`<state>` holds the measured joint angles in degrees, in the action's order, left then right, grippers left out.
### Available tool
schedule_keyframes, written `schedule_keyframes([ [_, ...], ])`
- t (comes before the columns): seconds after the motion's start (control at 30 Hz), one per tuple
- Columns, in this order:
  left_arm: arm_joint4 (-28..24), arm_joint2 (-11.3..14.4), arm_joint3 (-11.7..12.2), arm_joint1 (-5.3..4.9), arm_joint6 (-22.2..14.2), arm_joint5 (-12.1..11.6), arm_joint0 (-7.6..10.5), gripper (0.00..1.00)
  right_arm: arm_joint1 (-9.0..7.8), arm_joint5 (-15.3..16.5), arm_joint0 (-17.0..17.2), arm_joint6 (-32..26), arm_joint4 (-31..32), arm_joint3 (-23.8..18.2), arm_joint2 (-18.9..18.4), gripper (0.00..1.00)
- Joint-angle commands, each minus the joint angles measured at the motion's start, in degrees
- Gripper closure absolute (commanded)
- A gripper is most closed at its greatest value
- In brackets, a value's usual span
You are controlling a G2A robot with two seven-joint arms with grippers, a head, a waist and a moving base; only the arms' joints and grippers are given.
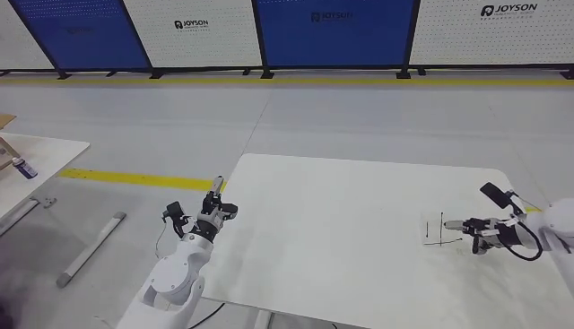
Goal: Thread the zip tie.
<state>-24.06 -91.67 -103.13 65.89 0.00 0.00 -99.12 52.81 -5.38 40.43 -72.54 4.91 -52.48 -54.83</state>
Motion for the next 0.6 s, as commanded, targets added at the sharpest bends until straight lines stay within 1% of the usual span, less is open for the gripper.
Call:
schedule_keyframes([
  [0.0, 0.0, 0.0, 0.0, 0.0, 0.0, 0.0, 0.0, 0.0, -0.07, -0.6, 0.1, -0.4, 0.3, -0.1, -0.1, 0.75],
  [0.07, 0.0, 0.0, 0.0, 0.0, 0.0, 0.0, 0.0, 0.0, -0.05, -1.1, 0.1, -0.5, 0.6, -0.3, 0.0, 0.73],
  [0.1, 0.0, 0.0, 0.0, 0.0, 0.0, 0.0, 0.0, 0.0, -0.03, -1.4, 0.1, -0.6, 0.7, -0.3, 0.1, 0.76],
  [0.17, 0.0, 0.0, 0.0, 0.0, 0.0, 0.0, 0.0, 0.0, 0.09, -1.9, -0.1, -0.8, 1.1, -0.2, 0.4, 0.77],
  [0.2, 0.0, 0.0, 0.0, 0.0, 0.0, 0.0, 0.0, 0.0, 0.16, -2.1, -0.2, -0.9, 1.2, -0.1, 0.6, 0.8],
  [0.33, 0.0, 0.0, 0.0, 0.0, 0.0, 0.0, 0.0, 0.0, 0.5, -3.3, -0.8, -0.7, 2.0, 0.8, 1.3, 0.81],
  [0.43, 0.0, 0.0, 0.0, 0.0, 0.0, 0.0, 0.0, 0.0, 0.76, -3.9, -1.3, -0.7, 2.5, 1.5, 1.8, 0.77],
  [0.57, 0.0, 0.0, 0.0, 0.0, 0.0, 0.0, 0.0, 0.0, 0.95, -3.7, -1.8, -1.0, 2.8, 2.4, 2.0, 0.74],
])
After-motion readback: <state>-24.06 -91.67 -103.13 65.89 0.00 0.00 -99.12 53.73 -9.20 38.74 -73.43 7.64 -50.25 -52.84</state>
